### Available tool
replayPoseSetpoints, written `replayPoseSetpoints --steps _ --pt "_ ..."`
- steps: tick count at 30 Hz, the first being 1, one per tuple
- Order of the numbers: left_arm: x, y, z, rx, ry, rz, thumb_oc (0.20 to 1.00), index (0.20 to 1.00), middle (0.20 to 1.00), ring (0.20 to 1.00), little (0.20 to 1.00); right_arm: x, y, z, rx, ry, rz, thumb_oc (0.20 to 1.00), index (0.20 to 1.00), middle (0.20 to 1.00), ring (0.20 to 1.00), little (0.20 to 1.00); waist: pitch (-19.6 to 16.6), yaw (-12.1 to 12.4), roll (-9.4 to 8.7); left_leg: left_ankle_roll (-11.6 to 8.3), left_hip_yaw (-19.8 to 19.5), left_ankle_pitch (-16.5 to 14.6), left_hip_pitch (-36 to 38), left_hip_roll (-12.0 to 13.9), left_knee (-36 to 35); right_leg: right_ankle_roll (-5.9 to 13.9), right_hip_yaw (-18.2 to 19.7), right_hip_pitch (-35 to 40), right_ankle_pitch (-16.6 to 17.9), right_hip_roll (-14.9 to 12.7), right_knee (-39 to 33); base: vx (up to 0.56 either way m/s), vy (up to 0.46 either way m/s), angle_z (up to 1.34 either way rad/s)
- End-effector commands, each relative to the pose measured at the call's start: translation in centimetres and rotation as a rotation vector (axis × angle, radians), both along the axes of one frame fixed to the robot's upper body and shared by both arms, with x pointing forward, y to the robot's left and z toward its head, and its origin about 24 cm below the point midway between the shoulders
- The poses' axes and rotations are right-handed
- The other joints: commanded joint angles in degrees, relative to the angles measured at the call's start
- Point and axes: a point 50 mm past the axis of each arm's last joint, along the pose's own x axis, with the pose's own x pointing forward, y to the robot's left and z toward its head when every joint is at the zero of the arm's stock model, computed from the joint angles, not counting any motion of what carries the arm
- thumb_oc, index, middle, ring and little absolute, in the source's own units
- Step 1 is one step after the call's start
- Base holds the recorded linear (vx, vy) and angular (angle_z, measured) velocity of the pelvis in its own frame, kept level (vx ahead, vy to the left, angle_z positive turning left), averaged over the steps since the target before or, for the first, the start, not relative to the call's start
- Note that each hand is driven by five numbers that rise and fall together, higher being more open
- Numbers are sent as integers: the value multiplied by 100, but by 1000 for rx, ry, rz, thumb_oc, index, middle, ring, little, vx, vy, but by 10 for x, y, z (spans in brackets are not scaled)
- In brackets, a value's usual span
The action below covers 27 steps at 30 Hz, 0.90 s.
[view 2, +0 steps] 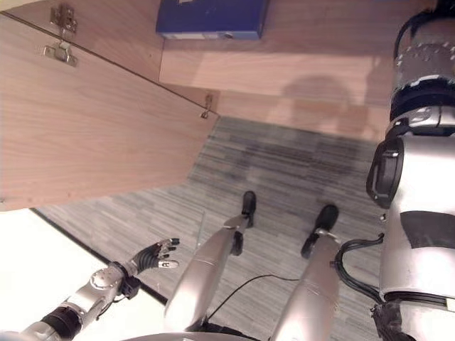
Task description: Put the empty folder in the office cabinet
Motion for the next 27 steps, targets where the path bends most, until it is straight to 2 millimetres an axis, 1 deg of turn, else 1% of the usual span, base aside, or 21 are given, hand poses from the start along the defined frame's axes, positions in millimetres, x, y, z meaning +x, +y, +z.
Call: replayPoseSetpoints --steps 1,2,5,7,11,18,19,21,22,23,24,25,26,27 --pt "-8 17 -3 49 15 30 1000 1000 1000 1000 1000 -12 -13 3 -77 -17 -84 200 200 200 200 200 -485 -17 -98 -22 -185 -766 -81 41 540 448 308 596 -971 406 201 16 -3 4" --pt "-6 16 -1 41 4 34 1000 1000 1000 1000 1000 -9 -14 -4 -63 7 -82 200 200 200 200 200 -473 -23 -79 -3 -190 -795 -165 28 609 434 320 504 -1013 412 288 0 0 0" --pt "-4 14 2 30 -8 40 1000 1000 1000 1000 1000 -5 -10 -9 -62 23 -68 200 200 200 200 200 -456 -38 -81 9 -176 -819 -239 16 645 433 348 399 -1026 402 350 0 0 0" --pt "-3 14 5 30 -28 40 1000 1000 1000 1000 1000 -2 -10 -16 -49 49 -63 200 200 200 200 200 -411 -55 -35 14 -166 -820 -399 -1 673 445 385 230 -1027 400 414 0 0 0" --pt "-2 14 8 30 -46 38 1000 1000 1000 1000 1000 4 -4 -23 -53 76 -41 200 200 200 200 200 -395 -86 -53 20 -153 -831 -512 -7 729 446 419 84 -1023 396 510 -5 2 -4" --pt "-4 20 8 40 -48 65 1000 1000 1000 1000 1000 8 1 -23 -84 110 -24 200 200 200 200 200 -422 -95 -109 5 -149 -762 -414 -29 547 426 387 158 -1001 415 426 0 0 0" --pt "-4 21 7 47 -48 70 1000 1000 1000 1000 1000 8 0 -24 -78 123 -25 1000 1000 1000 1000 1000 -424 -111 -131 -5 -151 -749 -383 -30 515 426 377 196 -993 419 401 0 0 0" --pt "-6 25 5 67 -35 82 1000 1000 1000 1000 1000 9 2 -19 -72 161 -15 1000 1000 1000 1000 1000 -462 -134 -219 -30 -160 -716 -273 -24 391 414 342 333 -978 446 279 0 0 0" --pt "-8 26 3 75 -26 82 1000 1000 1000 1000 1000 7 -2 -18 -69 192 -28 1000 1000 1000 1000 1000 -470 -147 -246 -39 -167 -698 -235 -21 336 409 330 378 -968 456 236 5 -25 -3" --pt "-9 29 1 107 -14 84 1000 1000 1000 1000 1000 5 -9 -18 -58 293 -52 1000 1000 1000 1000 1000 -513 -146 -289 -55 -183 -661 -164 -27 220 408 304 433 -956 451 174 15 -35 -5" --pt "-12 31 -2 132 0 78 1000 1000 1000 1000 1000 4 -13 -21 -42 361 -54 1000 1000 1000 1000 1000 -554 -141 -324 -62 -206 -639 -91 -37 133 399 288 497 -948 460 125 17 -46 3" --pt "-16 33 -6 152 17 81 1000 1000 1000 1000 1000 2 -15 -20 -56 415 -69 1000 1000 1000 1000 1000 -593 -134 -370 -74 -211 -606 -13 -50 50 390 258 563 -938 460 65 21 -40 5" --pt "-23 35 -13 172 51 80 1000 1000 1000 1000 1000 -1 -19 -16 -114 516 -94 1000 1000 1000 1000 1000 -655 -97 -406 -81 -221 -528 135 -53 -162 377 215 685 -918 452 -47 13 -33 7" --pt "-25 35 -14 172 56 82 1000 1000 1000 1000 1000 -3 -21 -17 -119 540 -98 1000 1000 1000 1000 1000 -677 -85 -412 -84 -225 -512 186 -60 -228 377 208 730 -913 449 -91 13 -13 4"
